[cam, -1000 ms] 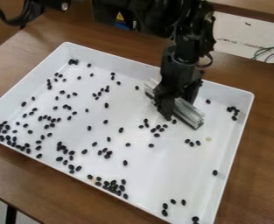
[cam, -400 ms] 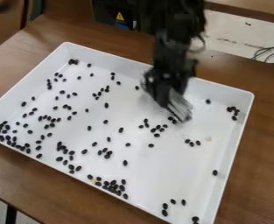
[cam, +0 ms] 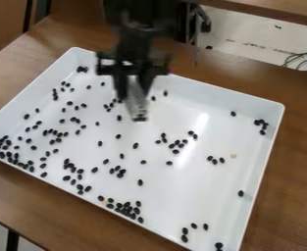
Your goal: Sweep into pile
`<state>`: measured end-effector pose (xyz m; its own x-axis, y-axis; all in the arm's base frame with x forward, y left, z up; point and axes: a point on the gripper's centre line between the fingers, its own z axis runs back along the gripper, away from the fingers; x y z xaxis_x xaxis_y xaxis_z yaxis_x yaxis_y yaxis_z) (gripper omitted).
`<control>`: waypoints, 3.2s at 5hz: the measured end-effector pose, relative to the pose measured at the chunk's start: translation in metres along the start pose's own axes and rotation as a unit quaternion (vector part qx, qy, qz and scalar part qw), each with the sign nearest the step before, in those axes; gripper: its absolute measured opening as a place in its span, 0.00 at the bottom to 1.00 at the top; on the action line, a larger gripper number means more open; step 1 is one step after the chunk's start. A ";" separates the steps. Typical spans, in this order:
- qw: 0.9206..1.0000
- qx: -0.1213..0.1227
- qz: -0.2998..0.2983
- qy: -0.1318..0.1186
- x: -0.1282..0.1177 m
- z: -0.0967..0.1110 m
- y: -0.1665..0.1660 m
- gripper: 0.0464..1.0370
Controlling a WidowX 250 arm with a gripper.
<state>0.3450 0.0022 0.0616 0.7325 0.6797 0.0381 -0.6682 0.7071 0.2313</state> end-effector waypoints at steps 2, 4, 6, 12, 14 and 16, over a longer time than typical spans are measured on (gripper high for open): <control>0.991 -0.032 -0.128 0.001 0.025 -0.043 0.093 0.32; 0.963 0.006 -0.262 -0.065 0.051 -0.068 0.132 0.32; 0.936 0.026 -0.339 -0.086 0.055 -0.090 0.130 0.32; 0.888 -0.181 -0.423 -0.023 -0.037 -0.076 0.000 0.32; 0.857 -0.196 -0.476 -0.009 -0.104 -0.057 -0.068 0.32; 0.860 -0.173 -0.480 -0.018 -0.141 -0.035 -0.097 0.32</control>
<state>0.3021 -0.1555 -0.0006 0.9676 -0.2514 0.0233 0.2522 0.9589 -0.1300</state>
